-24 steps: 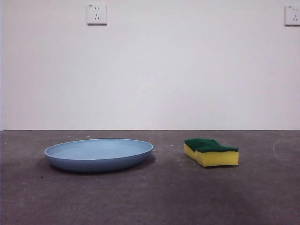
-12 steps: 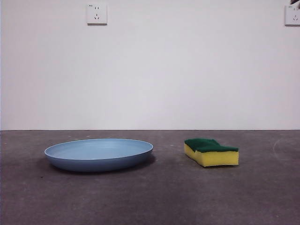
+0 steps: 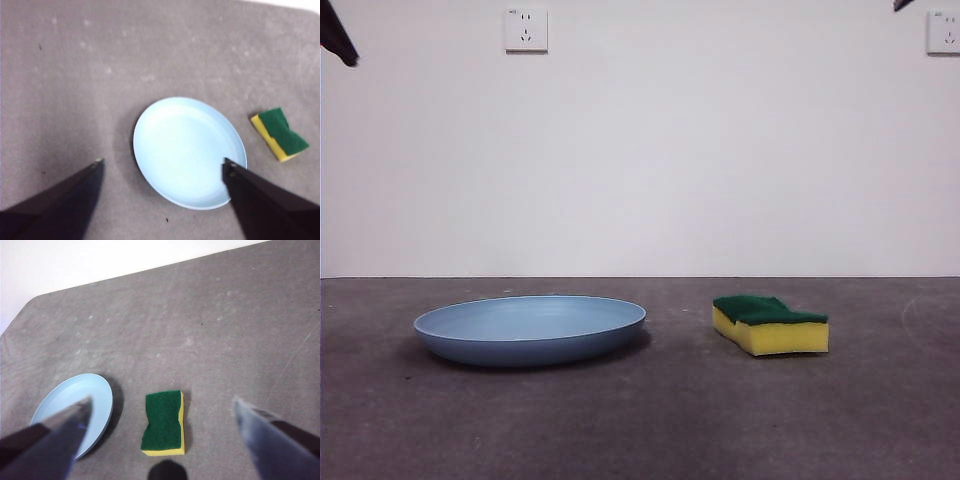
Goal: Pick up the plate,pick up the cloth,clean the plate with the cloth
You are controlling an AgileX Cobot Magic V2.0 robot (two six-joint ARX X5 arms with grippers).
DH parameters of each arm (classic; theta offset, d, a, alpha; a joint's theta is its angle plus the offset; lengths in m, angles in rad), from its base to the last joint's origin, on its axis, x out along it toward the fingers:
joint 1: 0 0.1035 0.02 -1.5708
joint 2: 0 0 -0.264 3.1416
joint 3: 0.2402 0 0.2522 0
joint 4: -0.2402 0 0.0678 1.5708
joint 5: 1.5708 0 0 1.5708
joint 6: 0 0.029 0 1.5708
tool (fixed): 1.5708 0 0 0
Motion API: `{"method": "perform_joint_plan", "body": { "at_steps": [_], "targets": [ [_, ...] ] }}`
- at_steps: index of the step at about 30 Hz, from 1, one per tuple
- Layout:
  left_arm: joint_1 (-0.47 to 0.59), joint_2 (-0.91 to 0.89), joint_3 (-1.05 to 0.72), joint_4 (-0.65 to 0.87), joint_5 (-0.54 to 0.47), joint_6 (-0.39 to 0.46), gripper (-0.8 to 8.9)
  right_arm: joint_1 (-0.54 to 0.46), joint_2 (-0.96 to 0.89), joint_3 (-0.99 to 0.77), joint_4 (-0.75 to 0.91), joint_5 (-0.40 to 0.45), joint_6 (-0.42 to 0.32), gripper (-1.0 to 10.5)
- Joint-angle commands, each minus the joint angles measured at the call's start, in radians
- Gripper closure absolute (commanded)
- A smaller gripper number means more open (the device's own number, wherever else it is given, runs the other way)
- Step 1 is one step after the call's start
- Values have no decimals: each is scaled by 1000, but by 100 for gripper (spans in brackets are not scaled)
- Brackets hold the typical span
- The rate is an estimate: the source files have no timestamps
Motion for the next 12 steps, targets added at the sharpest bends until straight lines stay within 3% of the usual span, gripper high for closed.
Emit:
{"method": "perform_joint_plan", "body": {
  "at_steps": [1, 12],
  "targets": [
    [-8, 91, 81, -60, 0, 69, 339, 2, -2, 1, 5, 0, 0, 380],
    [-80, 489, 349, -132, -5, 110, 342, 2, -2, 1, -22, -1, -1, 380]
  ]
}}
